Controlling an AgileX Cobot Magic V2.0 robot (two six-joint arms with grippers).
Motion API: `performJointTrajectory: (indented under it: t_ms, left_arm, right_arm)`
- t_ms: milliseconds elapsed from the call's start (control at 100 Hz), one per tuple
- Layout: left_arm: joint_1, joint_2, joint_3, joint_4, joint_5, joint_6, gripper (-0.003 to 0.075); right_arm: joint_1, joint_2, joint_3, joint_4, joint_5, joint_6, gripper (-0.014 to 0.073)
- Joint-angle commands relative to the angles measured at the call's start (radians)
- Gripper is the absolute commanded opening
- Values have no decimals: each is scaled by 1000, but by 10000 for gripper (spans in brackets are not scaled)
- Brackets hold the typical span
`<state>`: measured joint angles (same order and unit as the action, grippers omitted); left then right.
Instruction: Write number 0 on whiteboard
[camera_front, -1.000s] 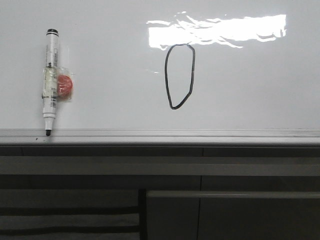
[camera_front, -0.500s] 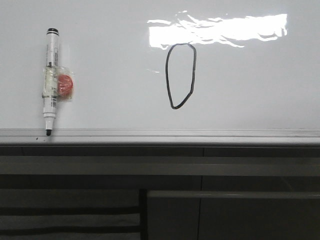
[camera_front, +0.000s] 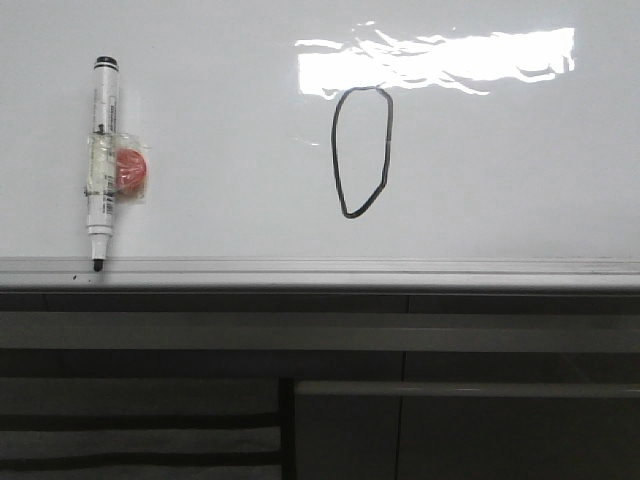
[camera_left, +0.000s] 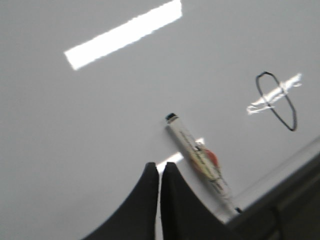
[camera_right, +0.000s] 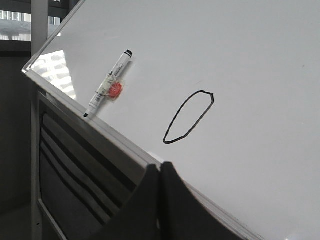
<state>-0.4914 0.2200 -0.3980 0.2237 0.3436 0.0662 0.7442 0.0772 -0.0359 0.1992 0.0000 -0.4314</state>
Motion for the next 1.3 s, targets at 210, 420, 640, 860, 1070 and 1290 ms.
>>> performJointTrajectory:
  t_ms: [210,420,640,860,1070,1290]
  left_arm:
    - [287,-70,-23,-77,-7,-2,-20]
    - [353,-82,30,-135,-4,-2,-20]
    - [376,-259,239,-200,-139,-7,-20]
    - [420,-252,428,-229,-264,-7,-20]
    - [420,-252,434,-194,-81,-7,-20]
    - [420,-252,434,-154,-46,-3,-20]
  right_arm:
    - [-6,8,-24,5,-87,0,-69]
    - [-6,8,-24,5,-87,0,-69]
    - [-6,8,-24,5,-87,0,-69]
    - [-6,8,-24,5,-84,0,-69]
    - [-6,8,-24,5,-84,0,-69]
    - [-6,8,-24,5,-84,0,-69]
